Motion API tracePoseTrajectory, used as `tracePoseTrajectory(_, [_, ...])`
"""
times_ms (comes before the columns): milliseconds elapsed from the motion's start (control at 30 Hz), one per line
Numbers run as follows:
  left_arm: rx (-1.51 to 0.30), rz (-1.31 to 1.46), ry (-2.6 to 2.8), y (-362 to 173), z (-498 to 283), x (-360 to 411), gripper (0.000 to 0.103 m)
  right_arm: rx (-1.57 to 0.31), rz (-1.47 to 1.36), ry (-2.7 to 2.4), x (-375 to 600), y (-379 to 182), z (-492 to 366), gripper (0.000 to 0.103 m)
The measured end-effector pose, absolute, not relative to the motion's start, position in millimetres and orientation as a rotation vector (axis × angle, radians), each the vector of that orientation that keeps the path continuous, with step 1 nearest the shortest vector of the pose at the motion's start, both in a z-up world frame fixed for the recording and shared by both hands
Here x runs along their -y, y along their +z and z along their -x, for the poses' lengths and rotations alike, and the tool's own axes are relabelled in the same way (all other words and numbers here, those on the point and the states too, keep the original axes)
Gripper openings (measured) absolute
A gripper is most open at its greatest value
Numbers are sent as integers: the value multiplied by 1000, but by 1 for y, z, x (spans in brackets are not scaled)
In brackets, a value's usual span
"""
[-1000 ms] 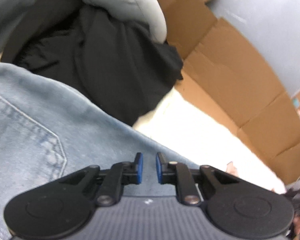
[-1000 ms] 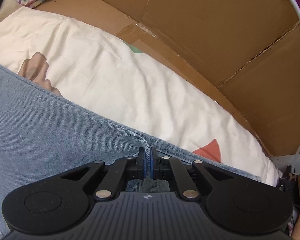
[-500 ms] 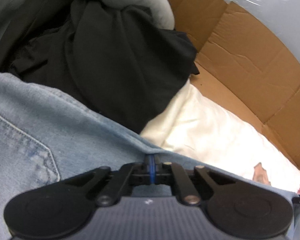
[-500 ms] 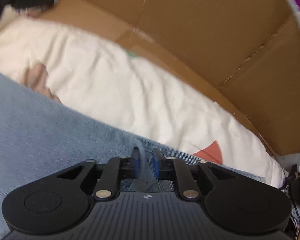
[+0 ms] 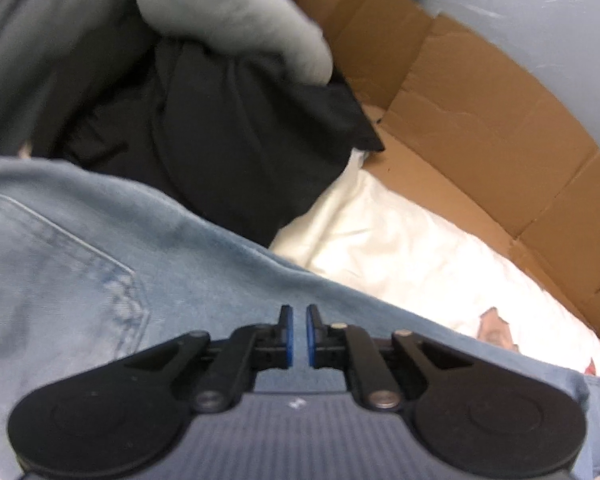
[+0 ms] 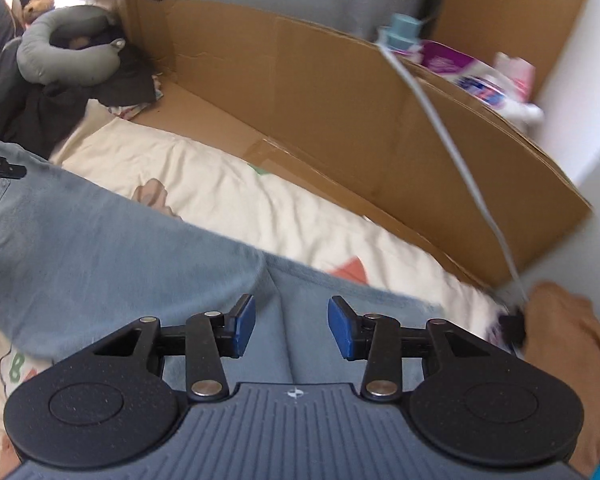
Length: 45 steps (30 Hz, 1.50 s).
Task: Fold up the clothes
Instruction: 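Open the left tool, then the right tool, releasing the jeans, then grasp the jeans leg hem with the right tool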
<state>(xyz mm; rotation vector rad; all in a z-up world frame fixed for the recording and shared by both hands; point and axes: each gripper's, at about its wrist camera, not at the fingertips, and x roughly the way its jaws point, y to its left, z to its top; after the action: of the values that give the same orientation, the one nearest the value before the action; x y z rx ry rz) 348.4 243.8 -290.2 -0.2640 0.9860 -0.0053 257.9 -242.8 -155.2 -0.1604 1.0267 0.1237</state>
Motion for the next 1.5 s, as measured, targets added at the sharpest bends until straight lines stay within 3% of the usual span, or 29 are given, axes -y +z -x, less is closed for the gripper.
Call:
tracePoseTrajectory(200, [-988,272,-2,-248,-319,-242,10,-987,153,188,258,-144,-214,47])
tracePoseTrajectory(533, [-1030,252,-81,-229,-313,-158,16,-937,156,298,240,-192,-178,47])
tracePoseTrajectory(600, [-1030,276,-94,-223,-305,-146,22,-926,157,319,237,-202,-171,47])
tracePoseTrajectory(667, [-1057,250,-134,-224,-302,-129,28,-915,159,340,233,-212,-164,47])
tracePoseTrajectory(1067, [-1170,236,-295,-253,-273,-37,30,-868,322,482,169,-291,-134,47])
tracePoseTrajectory(1367, [-1234,144,-331,-268,-273,-14,31,-872,502,434,149,-314,-144,45])
tracePoseTrajectory(1400, [-1240,133,-336,-268,-273,-12,31,-882,517,420,150,-316,-147,40])
tracePoseTrajectory(1467, [-1245,93,-341,-266,-274,-9,31,-903,520,408,153,-317,-150,12])
tracePoseTrajectory(1500, [-1242,77,-342,-264,-274,-8,31,-914,519,404,155,-317,-152,12])
